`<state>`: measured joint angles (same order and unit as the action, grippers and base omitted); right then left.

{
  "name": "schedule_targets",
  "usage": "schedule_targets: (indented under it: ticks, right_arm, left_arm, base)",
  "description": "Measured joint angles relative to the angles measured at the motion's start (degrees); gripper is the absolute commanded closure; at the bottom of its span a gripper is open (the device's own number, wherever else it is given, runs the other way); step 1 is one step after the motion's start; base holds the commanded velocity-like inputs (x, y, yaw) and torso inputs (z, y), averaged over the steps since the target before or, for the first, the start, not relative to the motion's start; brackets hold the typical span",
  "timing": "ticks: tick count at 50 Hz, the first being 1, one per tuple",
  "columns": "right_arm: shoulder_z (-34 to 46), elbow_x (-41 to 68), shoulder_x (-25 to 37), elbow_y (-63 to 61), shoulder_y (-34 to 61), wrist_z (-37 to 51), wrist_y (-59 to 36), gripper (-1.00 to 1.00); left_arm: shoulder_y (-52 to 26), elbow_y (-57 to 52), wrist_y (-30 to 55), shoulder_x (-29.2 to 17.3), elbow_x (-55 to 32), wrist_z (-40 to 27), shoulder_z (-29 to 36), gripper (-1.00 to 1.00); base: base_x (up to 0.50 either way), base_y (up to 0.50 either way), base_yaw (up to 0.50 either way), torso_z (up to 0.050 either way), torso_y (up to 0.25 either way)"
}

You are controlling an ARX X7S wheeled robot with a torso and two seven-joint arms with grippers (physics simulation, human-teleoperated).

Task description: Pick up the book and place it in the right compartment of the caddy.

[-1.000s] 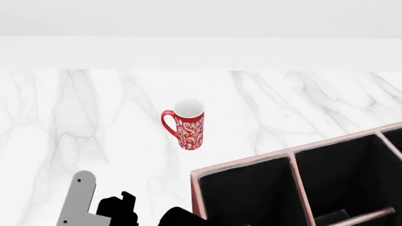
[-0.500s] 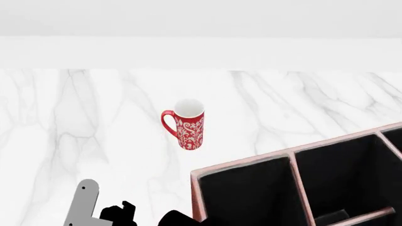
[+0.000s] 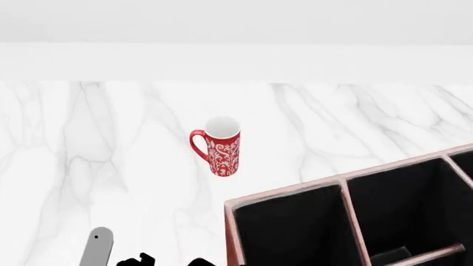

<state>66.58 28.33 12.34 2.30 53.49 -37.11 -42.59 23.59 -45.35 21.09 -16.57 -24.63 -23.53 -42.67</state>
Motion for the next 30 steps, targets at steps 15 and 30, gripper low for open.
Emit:
schedule_targets:
  ticks: [15,30]
  right_arm:
    - [1.0,-0.7,-0.7,3.2,-1.0,-0.7,2.4,1.00]
    - [0.8,-0.5,-0.7,3.8,-1.4,0.4,3.4,1.00]
  left_arm:
    - [0.1,0.3,-0.3,0.0,0.4,-0.1,0.5,-1.00]
    - [0.2,0.6,-0.7,0.0,0.6,-0.1,1.0,-1.00]
  base:
    - [0.00,0.00,0.00,0.000,0.000]
    - [0.00,0.00,0.00,0.000,0.000]
